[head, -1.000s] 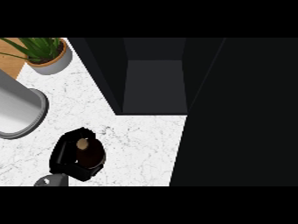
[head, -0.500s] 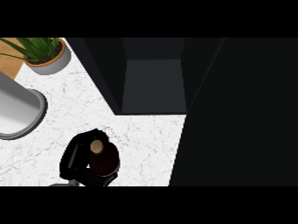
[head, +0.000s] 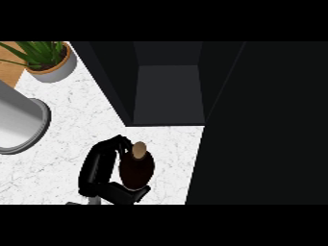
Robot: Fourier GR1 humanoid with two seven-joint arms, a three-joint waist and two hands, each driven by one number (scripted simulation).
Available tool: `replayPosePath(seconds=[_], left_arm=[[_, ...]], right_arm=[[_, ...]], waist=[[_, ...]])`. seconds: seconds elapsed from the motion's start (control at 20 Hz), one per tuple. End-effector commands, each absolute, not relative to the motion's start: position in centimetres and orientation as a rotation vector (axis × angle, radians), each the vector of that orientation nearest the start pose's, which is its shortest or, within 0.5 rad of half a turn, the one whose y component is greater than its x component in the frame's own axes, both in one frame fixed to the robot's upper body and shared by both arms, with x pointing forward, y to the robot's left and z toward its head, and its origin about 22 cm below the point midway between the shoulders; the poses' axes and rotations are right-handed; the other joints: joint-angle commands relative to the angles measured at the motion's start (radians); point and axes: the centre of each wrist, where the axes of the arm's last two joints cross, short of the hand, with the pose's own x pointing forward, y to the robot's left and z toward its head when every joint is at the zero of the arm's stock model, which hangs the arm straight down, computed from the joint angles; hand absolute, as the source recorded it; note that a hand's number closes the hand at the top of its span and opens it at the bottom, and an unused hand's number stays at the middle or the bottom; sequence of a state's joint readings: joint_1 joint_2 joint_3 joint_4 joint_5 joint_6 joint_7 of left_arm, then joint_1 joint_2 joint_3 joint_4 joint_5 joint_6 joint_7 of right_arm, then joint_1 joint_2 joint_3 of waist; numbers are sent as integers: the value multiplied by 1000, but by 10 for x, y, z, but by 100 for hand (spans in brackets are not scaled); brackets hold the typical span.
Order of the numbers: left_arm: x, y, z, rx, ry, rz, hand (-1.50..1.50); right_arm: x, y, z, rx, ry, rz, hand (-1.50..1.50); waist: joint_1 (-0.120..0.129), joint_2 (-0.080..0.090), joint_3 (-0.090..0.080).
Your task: Pick up the wine, place it into the cabinet and close the cabinet
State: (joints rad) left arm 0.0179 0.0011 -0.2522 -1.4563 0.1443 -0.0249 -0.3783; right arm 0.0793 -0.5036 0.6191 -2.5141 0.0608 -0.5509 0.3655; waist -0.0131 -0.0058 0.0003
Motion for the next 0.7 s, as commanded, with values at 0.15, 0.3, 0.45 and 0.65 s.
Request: replayPosePath(seconds=[0.15,0.3,0.45,0.65], left_arm=[[253,144,-4,-208,-1821,-18,150],[261,146,-7,-155,-1818,-44,150],[273,144,-6,-167,-1833,-74,150],[295,144,-2,-131,-1822,-97,150]], right_arm=[[75,-193,204,207,-1953,166,-150],[74,-188,201,247,-1931,152,-150],[72,-193,203,234,-1949,166,-150],[73,-194,203,221,-1944,172,-150]], waist=[[-7,3,0],[-7,2,-1],[-8,4,0],[-6,5,0]])
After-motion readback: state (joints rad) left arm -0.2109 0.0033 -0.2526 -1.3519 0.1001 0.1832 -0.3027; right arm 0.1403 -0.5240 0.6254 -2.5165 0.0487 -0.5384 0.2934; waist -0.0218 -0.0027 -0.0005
